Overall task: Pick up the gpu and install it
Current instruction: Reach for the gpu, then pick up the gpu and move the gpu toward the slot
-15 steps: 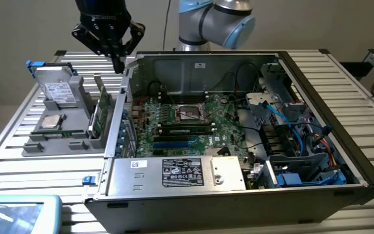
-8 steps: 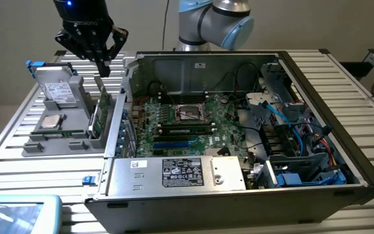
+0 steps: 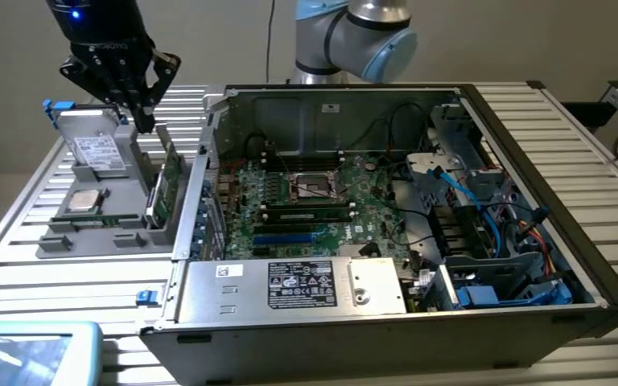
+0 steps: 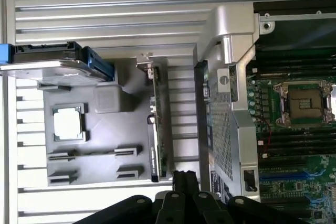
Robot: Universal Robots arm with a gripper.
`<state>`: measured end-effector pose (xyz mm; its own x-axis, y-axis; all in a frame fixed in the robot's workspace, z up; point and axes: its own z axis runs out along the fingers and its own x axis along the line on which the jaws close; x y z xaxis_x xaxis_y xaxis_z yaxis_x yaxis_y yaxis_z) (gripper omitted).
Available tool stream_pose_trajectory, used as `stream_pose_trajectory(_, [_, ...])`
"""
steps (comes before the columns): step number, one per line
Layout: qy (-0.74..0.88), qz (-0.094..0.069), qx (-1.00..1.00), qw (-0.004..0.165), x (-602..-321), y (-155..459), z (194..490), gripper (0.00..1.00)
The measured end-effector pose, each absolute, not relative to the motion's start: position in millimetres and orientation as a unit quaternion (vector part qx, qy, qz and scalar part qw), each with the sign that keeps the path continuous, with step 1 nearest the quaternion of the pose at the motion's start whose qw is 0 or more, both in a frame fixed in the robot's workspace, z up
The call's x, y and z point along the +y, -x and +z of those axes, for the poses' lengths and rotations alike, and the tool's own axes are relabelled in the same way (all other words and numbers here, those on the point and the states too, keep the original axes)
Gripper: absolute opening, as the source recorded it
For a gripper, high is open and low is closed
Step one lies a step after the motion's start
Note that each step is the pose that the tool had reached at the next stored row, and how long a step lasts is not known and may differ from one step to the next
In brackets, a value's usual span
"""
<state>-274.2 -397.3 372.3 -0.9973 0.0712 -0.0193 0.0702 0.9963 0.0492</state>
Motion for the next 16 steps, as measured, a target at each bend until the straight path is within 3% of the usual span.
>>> stream_pose_trajectory(16, [-0.035,0.024,0.999,0.01,-374.7,294.7,359.8,0.12])
